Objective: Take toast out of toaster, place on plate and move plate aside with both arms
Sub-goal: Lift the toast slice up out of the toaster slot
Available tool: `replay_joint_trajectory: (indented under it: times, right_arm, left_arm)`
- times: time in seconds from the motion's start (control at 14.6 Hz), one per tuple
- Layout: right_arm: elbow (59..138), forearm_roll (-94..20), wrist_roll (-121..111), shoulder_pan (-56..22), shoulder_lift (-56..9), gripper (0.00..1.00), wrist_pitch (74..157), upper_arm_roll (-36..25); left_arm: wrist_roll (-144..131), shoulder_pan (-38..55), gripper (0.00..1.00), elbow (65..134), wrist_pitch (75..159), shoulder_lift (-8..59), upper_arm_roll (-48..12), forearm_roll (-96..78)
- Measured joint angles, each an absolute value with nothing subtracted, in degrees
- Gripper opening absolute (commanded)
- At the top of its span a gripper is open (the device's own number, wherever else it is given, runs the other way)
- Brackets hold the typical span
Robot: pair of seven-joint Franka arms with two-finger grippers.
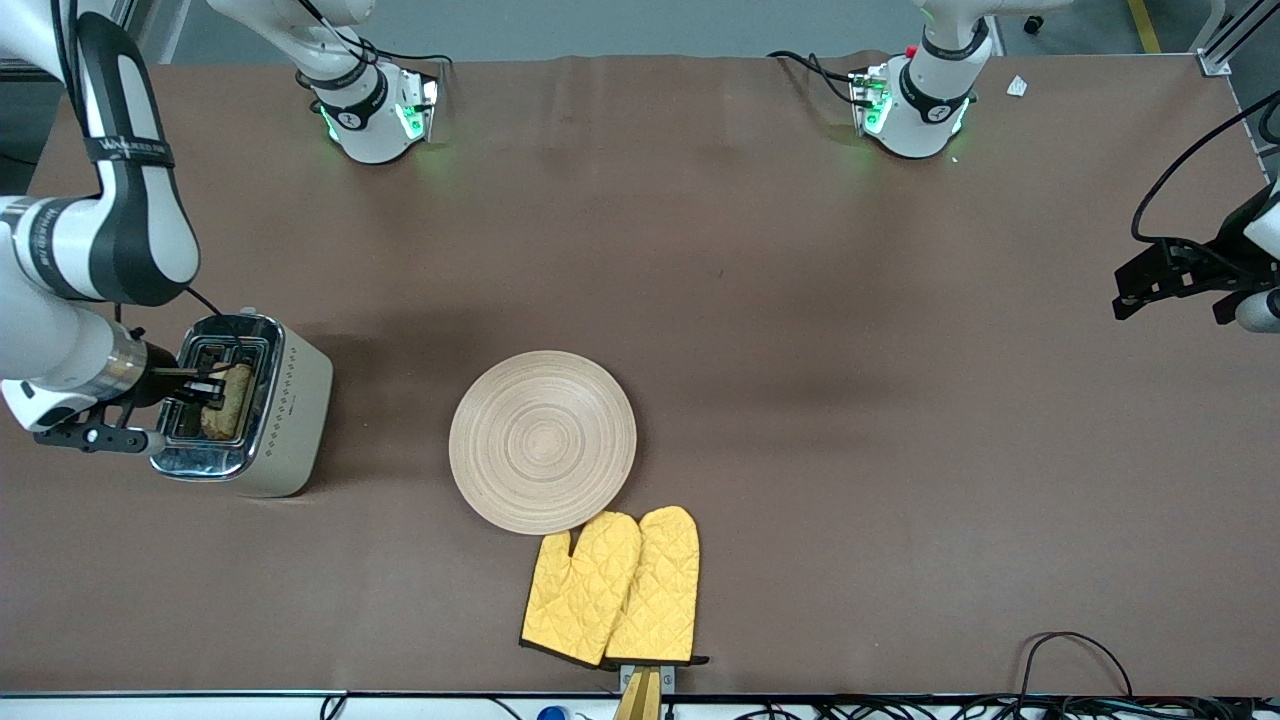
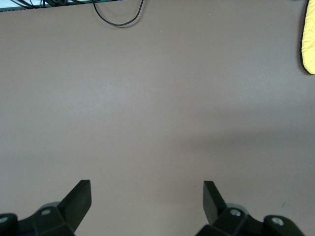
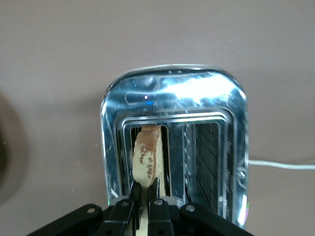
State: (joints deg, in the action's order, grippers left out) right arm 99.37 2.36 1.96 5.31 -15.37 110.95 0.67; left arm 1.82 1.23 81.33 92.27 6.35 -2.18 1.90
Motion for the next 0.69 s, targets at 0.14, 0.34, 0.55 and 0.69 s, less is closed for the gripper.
replay_joint_trajectory:
  times: [0.14, 0.34, 0.55, 0.69]
  right_arm:
    - [94.4, 2.3, 2.0, 5.3, -13.5, 0.00, 103.8, 0.7]
    - [89.8, 1.6, 2.0, 5.2, -10.0, 0.00, 97.4, 1.1]
    - [88.8, 0.2, 4.0, 3.1, -9.0, 0.00, 96.5, 1.5]
    - [88.9, -4.2, 9.4, -0.1, -9.7, 0.00, 97.5, 1.7]
  left_arm:
    - [1.8, 1.2, 1.00, 81.3, 92.3, 6.4, -2.2, 1.9]
    - [1.8, 1.2, 1.00, 81.3, 92.3, 6.4, -2.2, 1.9]
    - [1.8, 1.2, 1.00, 81.3, 92.3, 6.3, -2.2, 1.9]
    - [1.8, 1.2, 1.00, 81.3, 92.3, 6.4, -2.2, 1.9]
